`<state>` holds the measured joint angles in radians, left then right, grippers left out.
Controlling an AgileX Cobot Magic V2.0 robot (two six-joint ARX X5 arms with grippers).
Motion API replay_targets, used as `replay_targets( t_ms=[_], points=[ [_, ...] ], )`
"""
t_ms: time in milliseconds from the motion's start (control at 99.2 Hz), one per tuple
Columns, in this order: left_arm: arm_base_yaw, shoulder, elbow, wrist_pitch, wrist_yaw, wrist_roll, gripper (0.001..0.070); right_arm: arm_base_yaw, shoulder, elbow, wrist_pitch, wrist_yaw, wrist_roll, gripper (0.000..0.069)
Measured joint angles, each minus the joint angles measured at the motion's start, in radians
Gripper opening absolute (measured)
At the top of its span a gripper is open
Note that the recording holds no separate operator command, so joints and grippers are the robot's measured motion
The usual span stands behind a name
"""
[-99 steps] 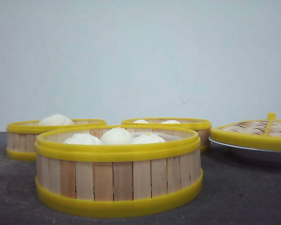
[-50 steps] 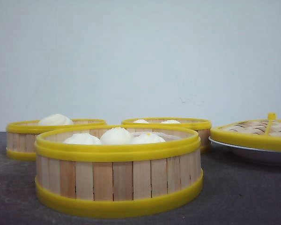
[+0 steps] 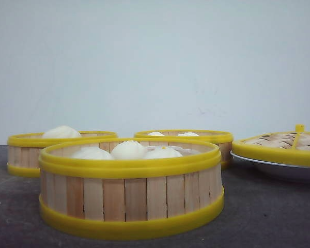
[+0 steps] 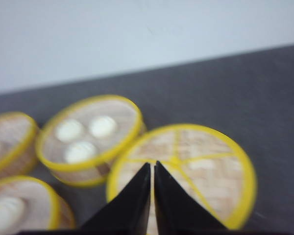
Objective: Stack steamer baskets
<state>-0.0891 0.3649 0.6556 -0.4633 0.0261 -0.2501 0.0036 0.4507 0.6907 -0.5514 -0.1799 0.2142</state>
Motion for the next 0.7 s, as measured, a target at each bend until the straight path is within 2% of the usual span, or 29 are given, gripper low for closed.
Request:
replay_targets(
  t_ms=[121, 282, 393, 625, 696],
  points=[
    [0.0, 0.137, 0.145, -0.116, 0.005, 0.087, 0.0024, 0.0, 0.156, 0.113, -0.101, 0.016, -0.068, 0.0009],
    [0.0, 0.283, 0.23, -0.203, 0.005, 0.18, 0.0024, 0.0, 0.333, 0.164, -0.145, 0.024, -0.122, 0.0009],
    [0.0, 0.37, 0.23, -0.249, 0.018, 0.206, 0.0024, 0.0, 0.415, 0.164, -0.171, 0.029, -0.139, 0.0009],
    [0.0, 0.47, 0.23, -0.272, 0.033, 0.216, 0.0025, 0.0, 0.486, 0.164, -0.172, 0.05, -0.164, 0.001],
    [0.0, 0.482, 0.23, -0.273, 0.033, 0.217, 0.0032, 0.0, 0.488, 0.164, -0.172, 0.05, -0.166, 0.0066]
  ],
)
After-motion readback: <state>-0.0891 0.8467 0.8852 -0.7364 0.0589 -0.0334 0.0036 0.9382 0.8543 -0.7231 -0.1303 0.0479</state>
